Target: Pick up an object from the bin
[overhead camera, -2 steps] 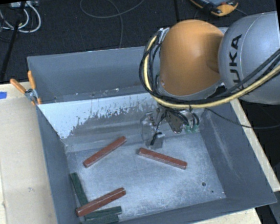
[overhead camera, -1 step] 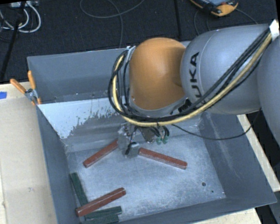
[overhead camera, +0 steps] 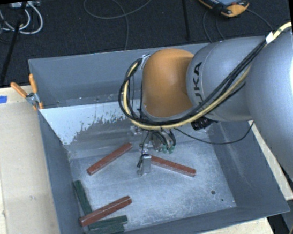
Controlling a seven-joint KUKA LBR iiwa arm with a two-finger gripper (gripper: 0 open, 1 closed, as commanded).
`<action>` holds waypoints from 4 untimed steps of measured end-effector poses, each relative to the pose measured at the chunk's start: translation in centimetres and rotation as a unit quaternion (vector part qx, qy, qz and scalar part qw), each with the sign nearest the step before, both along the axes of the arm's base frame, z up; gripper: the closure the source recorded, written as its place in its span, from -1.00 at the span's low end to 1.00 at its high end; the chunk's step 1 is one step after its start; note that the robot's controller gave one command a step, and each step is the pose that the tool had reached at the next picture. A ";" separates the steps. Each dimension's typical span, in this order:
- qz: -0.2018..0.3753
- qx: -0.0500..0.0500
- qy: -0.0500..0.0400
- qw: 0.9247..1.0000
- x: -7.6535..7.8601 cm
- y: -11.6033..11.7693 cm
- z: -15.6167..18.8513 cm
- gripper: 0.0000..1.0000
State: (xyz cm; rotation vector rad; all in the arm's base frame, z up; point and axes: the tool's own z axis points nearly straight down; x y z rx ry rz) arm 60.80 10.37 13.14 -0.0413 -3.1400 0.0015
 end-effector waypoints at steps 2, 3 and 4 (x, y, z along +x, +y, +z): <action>0.001 0.001 -0.003 1.000 -0.1 4.3 -4.4 -1.00; 0.009 0.002 -0.004 1.000 1.0 4.1 -5.9 1.00; 0.009 0.002 -0.003 1.000 1.0 4.1 -6.0 1.00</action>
Offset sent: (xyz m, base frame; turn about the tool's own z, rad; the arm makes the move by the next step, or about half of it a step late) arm -0.0044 0.0579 -0.0614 -0.0048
